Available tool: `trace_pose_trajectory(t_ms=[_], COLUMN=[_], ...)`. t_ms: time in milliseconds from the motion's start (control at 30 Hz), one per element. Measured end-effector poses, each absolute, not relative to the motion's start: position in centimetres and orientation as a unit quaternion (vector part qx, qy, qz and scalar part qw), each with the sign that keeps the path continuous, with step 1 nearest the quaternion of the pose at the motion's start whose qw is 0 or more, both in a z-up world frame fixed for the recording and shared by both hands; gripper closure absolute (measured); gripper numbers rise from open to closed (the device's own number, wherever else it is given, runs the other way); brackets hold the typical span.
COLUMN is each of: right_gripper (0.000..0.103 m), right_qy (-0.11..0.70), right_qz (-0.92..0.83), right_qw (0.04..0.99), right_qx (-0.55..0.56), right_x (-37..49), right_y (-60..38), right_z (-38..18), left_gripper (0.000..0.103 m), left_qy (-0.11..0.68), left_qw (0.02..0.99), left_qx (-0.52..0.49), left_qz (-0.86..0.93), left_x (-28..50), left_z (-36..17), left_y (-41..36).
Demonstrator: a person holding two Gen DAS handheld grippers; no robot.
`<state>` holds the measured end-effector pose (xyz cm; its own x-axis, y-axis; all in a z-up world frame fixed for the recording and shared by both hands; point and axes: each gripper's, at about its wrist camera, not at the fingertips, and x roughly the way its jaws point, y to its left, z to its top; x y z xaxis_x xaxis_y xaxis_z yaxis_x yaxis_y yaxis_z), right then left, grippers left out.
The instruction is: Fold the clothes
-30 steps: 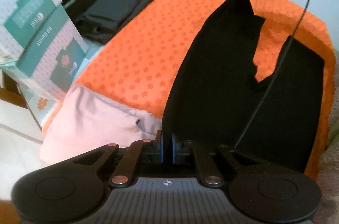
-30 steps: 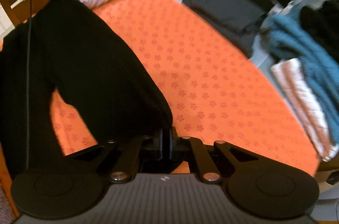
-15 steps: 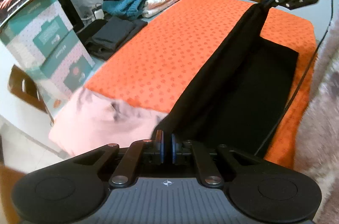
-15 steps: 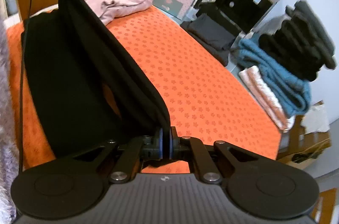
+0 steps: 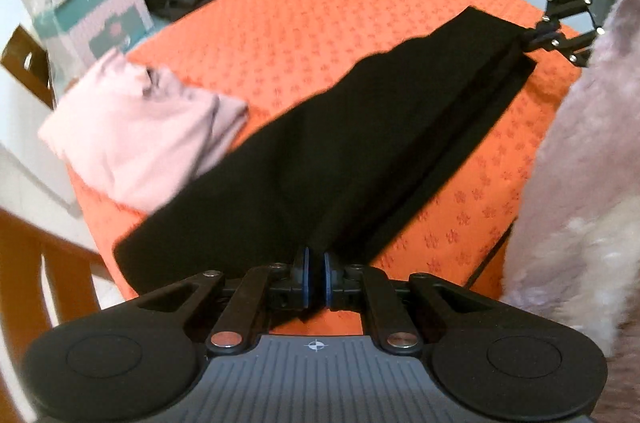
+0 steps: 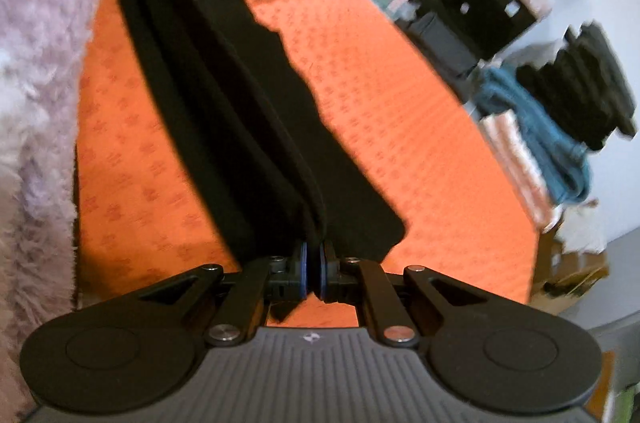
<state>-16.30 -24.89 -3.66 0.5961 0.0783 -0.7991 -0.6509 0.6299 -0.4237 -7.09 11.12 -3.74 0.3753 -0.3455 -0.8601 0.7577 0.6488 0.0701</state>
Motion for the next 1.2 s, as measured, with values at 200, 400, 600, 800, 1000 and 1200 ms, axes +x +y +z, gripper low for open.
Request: trace_pose_trajectory(t_ms=[200, 400, 600, 800, 1000, 1200], right_gripper=[0.089, 0.076, 0.075, 0.075, 0.075, 0.068], right_qy=[0.434, 0.447, 0.448, 0.464, 0.477, 0.469], right_qz=[0.221, 0.199, 0.178, 0.167, 0.147, 0.114], right_qw=[0.830, 0.860, 0.875, 0.869, 0.865, 0.876], right_qx=[-0.272, -0.142, -0.052, -0.049, -0.044, 0.001], right_x=[-16.3, -15.3, -13.3, -12.0, -11.6, -12.1], right_y=[-26.3, -28.7, -28.9, -27.5, -27.4, -28.7], right_z=[-3.5, -0.4, -0.2, -2.6, -4.9, -4.0], left_gripper=[0.088, 0.085, 0.084, 0.084, 0.087, 0.097], left_qy=[0.459, 0.475, 0.461, 0.439, 0.466, 0.472], left_qw=[0.803, 0.824, 0.850, 0.871, 0.871, 0.863], left_qx=[0.187, 0.054, -0.077, -0.120, -0.115, -0.155], left_qz=[-0.330, -0.303, -0.243, -0.183, -0.109, -0.094], left_x=[-7.4, -6.8, -5.5, -3.0, -1.0, -0.7], left_z=[-4.4, -2.7, -1.9, -2.1, -4.6, -5.8], left_y=[12.1, 14.5, 16.8, 16.9, 17.4, 19.4])
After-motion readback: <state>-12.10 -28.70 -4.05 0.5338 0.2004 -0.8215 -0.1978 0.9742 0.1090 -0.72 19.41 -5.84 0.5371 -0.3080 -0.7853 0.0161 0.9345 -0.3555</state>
